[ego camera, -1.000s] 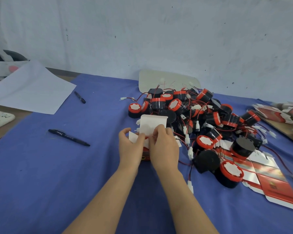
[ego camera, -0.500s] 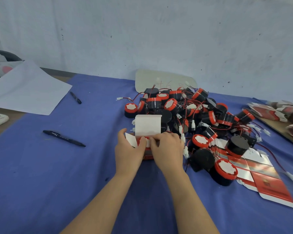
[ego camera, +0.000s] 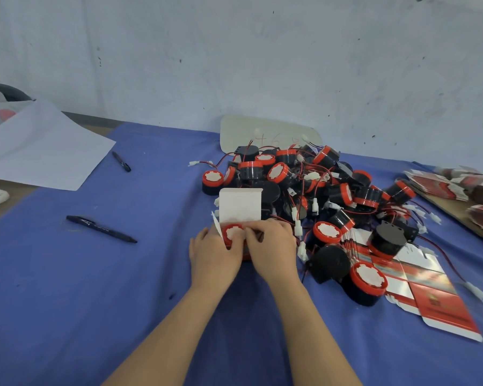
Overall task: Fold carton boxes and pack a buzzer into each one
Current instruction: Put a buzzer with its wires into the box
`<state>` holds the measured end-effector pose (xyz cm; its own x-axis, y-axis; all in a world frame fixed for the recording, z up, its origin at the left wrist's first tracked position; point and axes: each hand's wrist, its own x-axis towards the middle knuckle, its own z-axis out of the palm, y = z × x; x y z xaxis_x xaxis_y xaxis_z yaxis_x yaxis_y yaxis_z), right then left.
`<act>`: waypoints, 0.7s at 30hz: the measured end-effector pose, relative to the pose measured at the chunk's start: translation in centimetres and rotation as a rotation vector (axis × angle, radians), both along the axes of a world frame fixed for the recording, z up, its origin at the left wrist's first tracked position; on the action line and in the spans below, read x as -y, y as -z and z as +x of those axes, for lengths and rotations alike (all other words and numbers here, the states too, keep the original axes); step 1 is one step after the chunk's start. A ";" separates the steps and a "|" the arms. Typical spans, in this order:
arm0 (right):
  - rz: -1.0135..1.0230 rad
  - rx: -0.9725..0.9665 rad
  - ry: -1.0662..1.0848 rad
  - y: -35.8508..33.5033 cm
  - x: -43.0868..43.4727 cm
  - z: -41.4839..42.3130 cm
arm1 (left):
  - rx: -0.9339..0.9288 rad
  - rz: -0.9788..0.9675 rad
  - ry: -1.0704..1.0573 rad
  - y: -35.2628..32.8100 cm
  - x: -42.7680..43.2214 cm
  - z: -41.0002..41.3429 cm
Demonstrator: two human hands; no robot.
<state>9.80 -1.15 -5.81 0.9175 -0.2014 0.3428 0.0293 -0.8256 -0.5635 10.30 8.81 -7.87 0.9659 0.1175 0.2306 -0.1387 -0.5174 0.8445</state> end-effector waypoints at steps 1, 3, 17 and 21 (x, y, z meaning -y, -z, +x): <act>-0.025 -0.002 -0.021 -0.1 0.0 -0.1 | -0.015 0.018 -0.007 -0.2 0.0 0.0; -0.057 0.009 -0.061 -0.2 -0.1 -0.2 | -0.043 0.024 -0.018 -0.4 -0.2 0.2; -0.094 -0.084 0.195 -2.8 3.1 -1.3 | -0.037 -0.021 -0.065 -0.3 -0.1 0.3; -0.019 -0.100 0.084 -3.2 2.9 -1.7 | -0.043 -0.012 -0.077 -0.3 0.0 0.4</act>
